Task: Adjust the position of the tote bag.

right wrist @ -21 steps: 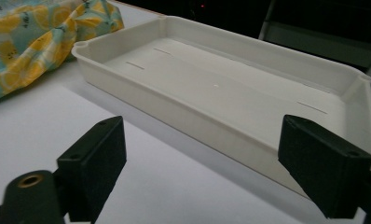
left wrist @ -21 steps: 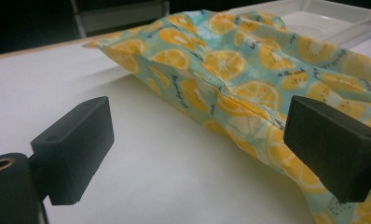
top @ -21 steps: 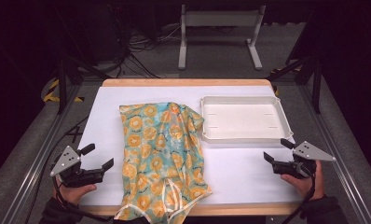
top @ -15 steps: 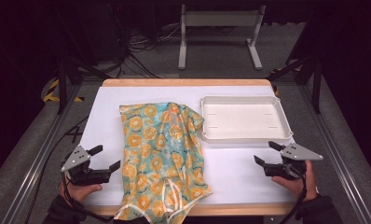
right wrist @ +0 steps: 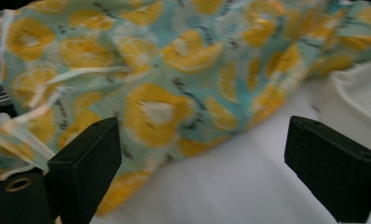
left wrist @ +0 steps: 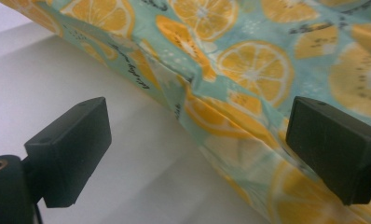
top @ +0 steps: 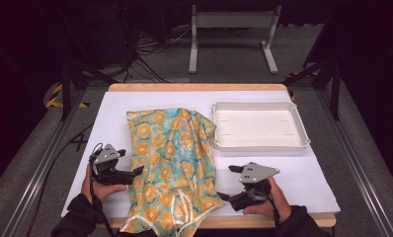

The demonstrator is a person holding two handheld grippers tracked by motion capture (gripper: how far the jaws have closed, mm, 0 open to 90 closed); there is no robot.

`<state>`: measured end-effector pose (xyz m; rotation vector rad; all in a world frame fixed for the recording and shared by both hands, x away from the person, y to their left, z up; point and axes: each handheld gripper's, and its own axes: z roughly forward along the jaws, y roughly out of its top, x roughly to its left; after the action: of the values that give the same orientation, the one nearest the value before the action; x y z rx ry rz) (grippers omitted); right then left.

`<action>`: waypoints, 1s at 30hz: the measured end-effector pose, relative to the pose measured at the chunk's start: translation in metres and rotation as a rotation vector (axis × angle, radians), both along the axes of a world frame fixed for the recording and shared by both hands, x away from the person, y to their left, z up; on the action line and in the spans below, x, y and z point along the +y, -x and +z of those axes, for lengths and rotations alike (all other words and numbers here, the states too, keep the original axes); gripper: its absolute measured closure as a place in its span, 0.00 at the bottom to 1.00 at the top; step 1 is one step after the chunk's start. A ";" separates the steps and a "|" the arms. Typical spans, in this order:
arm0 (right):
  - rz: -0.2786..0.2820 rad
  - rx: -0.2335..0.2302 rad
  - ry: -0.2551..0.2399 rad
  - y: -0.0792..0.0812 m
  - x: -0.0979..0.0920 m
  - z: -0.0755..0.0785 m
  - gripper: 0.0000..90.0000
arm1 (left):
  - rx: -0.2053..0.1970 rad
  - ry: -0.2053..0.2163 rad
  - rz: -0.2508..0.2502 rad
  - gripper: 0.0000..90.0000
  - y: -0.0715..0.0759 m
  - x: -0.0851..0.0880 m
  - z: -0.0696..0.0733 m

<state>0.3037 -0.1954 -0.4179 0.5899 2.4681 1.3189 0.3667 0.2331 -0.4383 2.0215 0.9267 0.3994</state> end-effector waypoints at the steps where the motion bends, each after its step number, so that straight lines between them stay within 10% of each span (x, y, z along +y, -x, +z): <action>1: 0.018 0.011 0.002 0.000 0.008 -0.002 0.10 | 0.016 -0.005 0.009 0.08 -0.004 -0.001 -0.001; 7: 0.086 0.034 0.068 0.007 0.038 -0.011 0.12 | 0.064 0.018 0.020 0.22 -0.018 -0.001 -0.004; 10: 0.089 0.039 0.110 0.008 0.038 -0.018 0.33 | 0.040 -0.010 -0.016 0.61 -0.015 0.000 -0.003; 15: 0.113 0.022 0.154 0.006 0.032 -0.022 0.78 | 0.046 -0.018 -0.042 0.96 -0.012 0.001 -0.002; 19: 0.122 0.019 0.138 0.005 0.027 -0.019 0.98 | 0.059 -0.027 -0.052 1.00 -0.011 0.003 -0.001; 30: 0.077 -0.036 0.081 0.005 0.006 -0.005 1.00 | 0.021 0.010 -0.038 1.00 0.004 0.013 0.006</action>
<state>0.2987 -0.1892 -0.4227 0.4525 2.5243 1.2384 0.3623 0.2460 -0.4324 2.0345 0.9007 0.3526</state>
